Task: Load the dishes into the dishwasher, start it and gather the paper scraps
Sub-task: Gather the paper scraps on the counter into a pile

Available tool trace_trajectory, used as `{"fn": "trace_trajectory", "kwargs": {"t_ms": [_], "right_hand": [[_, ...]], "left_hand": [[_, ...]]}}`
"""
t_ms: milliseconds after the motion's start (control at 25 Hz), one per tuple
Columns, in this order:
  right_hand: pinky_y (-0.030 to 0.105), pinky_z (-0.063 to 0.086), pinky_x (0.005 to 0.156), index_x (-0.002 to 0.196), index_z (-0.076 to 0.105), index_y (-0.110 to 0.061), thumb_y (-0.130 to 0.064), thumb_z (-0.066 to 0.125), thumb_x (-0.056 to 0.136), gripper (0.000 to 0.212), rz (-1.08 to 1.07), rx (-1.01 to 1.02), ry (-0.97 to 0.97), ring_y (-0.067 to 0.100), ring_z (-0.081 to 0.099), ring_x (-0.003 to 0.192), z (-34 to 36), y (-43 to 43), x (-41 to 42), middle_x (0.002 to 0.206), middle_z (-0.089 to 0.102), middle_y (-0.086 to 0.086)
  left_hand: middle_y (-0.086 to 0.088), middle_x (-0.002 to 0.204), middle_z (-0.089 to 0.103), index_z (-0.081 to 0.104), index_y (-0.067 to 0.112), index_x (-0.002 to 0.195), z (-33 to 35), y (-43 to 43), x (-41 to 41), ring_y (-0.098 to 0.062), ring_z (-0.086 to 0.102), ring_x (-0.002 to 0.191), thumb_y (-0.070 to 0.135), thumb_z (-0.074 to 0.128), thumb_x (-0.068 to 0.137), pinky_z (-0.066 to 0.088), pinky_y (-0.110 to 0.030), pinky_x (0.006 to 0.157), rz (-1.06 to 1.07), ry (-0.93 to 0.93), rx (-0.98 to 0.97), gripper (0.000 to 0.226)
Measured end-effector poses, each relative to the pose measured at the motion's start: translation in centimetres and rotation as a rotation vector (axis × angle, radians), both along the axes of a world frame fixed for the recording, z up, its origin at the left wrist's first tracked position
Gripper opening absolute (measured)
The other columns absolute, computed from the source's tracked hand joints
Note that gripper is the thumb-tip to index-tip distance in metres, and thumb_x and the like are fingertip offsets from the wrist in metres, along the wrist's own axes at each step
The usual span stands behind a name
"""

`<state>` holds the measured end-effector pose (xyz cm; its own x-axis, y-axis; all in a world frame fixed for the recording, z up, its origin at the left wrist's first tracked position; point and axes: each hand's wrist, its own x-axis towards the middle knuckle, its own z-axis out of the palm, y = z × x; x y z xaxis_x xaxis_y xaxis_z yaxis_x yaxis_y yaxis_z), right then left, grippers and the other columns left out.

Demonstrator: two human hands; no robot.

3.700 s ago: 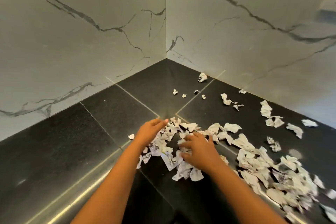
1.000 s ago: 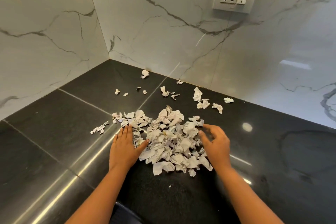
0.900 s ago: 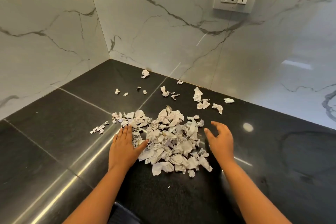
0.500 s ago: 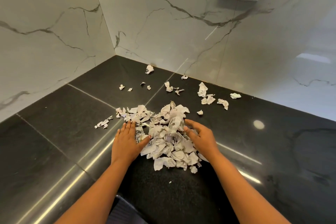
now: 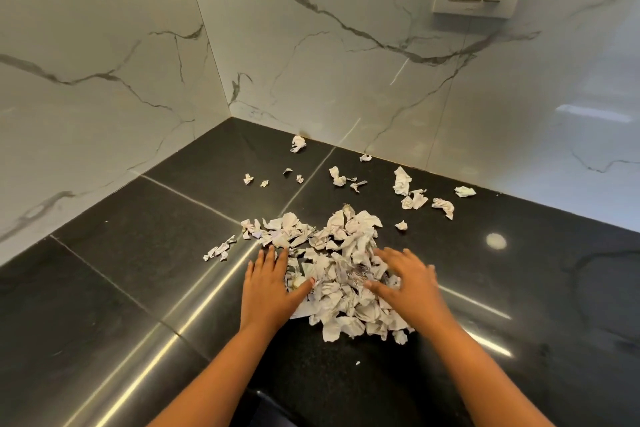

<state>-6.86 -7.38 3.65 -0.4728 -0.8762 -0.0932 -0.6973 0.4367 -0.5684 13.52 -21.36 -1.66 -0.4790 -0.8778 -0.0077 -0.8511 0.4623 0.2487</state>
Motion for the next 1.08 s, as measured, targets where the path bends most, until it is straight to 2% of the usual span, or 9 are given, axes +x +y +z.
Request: {"fn": "trace_trajectory", "kwargs": {"t_ms": [80,200,360,560,720,800,920,1000,1080], "right_hand": [[0.053,0.025,0.111,0.144,0.025,-0.035,-0.060,0.064,0.074,0.084,-0.160,0.180,0.090,0.027,0.024,0.139,1.1,1.5,-1.6,0.150,0.030,0.000],[0.045,0.039,0.104,0.147,0.015,-0.028,-0.060,0.076,0.060,0.110,-0.266,0.456,-0.034,0.033,0.032,0.133,2.0,3.4,-1.6,0.147,0.025,0.012],[0.044,0.038,0.105,0.148,0.011,-0.029,-0.044,0.087,0.051,0.124,-0.203,0.374,-0.086,0.030,0.033,0.132,-0.1,1.5,2.1,0.144,0.018,0.009],[0.032,0.043,0.098,0.147,0.014,-0.029,-0.027,0.084,0.062,0.110,-0.163,0.066,-0.094,0.019,0.043,0.121,0.3,-0.8,3.7,0.135,0.030,0.001],[0.034,0.043,0.097,0.146,0.016,-0.032,-0.037,0.077,0.069,0.099,-0.114,0.268,0.185,0.021,0.039,0.126,0.5,0.0,4.2,0.140,0.030,0.000],[0.030,0.032,0.106,0.147,0.018,-0.031,-0.032,0.070,0.077,0.087,-0.026,0.214,0.145,0.019,0.031,0.132,-0.2,-0.3,5.1,0.147,0.027,-0.001],[0.021,0.028,0.106,0.144,0.030,-0.029,-0.022,0.069,0.080,0.076,-0.012,0.012,-0.036,0.010,0.033,0.132,0.0,-1.4,4.9,0.144,0.034,-0.007],[0.021,0.033,0.101,0.139,0.040,-0.025,-0.026,0.069,0.081,0.065,-0.120,-0.094,0.007,0.009,0.042,0.125,0.4,-2.2,2.6,0.135,0.045,-0.007],[0.024,0.034,0.100,0.137,0.043,-0.019,-0.033,0.062,0.086,0.056,-0.222,-0.060,0.106,0.015,0.043,0.124,0.1,-2.8,0.1,0.134,0.048,-0.001]], "left_hand": [[0.002,0.159,0.005,0.006,0.031,0.150,0.1,0.0,0.3,-0.017,-0.003,0.146,0.091,-0.012,0.057,-0.003,-0.041,0.119,-0.036,0.051,0.006,0.112],[0.008,0.157,-0.004,0.002,0.036,0.148,0.2,0.1,0.8,-0.012,-0.010,0.145,0.092,-0.001,0.062,-0.007,-0.044,0.118,-0.141,0.217,0.060,0.102],[0.006,0.153,-0.027,-0.019,0.039,0.144,0.0,0.3,0.4,-0.016,-0.029,0.140,0.094,0.021,0.062,-0.014,-0.049,0.115,-0.489,0.049,-0.005,0.106],[0.002,0.149,-0.036,-0.036,0.041,0.135,0.1,-0.2,-0.5,-0.023,-0.035,0.137,0.092,0.023,0.063,-0.017,-0.054,0.112,-0.543,-0.095,-0.051,0.106],[-0.004,0.158,-0.004,-0.010,0.037,0.147,-0.2,-0.4,-0.4,-0.032,-0.013,0.144,0.092,0.032,0.062,-0.004,-0.062,0.107,-0.635,-0.033,-0.165,0.109],[-0.008,0.158,0.007,0.000,0.032,0.150,-0.1,-0.7,-1.1,-0.032,-0.007,0.143,0.092,0.031,0.063,0.002,-0.065,0.105,-0.659,-0.037,-0.184,0.109],[-0.007,0.158,-0.007,-0.008,0.034,0.149,0.5,-1.5,-2.5,-0.030,-0.017,0.142,0.091,0.032,0.062,-0.005,-0.066,0.109,-0.660,-0.018,-0.189,0.111],[-0.003,0.156,-0.019,-0.017,0.037,0.146,0.9,-1.9,-3.0,-0.027,-0.026,0.140,0.093,0.033,0.060,-0.015,-0.062,0.109,-0.658,0.004,-0.162,0.114],[-0.002,0.156,-0.019,-0.017,0.038,0.145,0.9,-2.4,-3.3,-0.026,-0.024,0.141,0.096,0.033,0.058,-0.013,-0.059,0.108,-0.661,0.001,-0.158,0.116]]}}
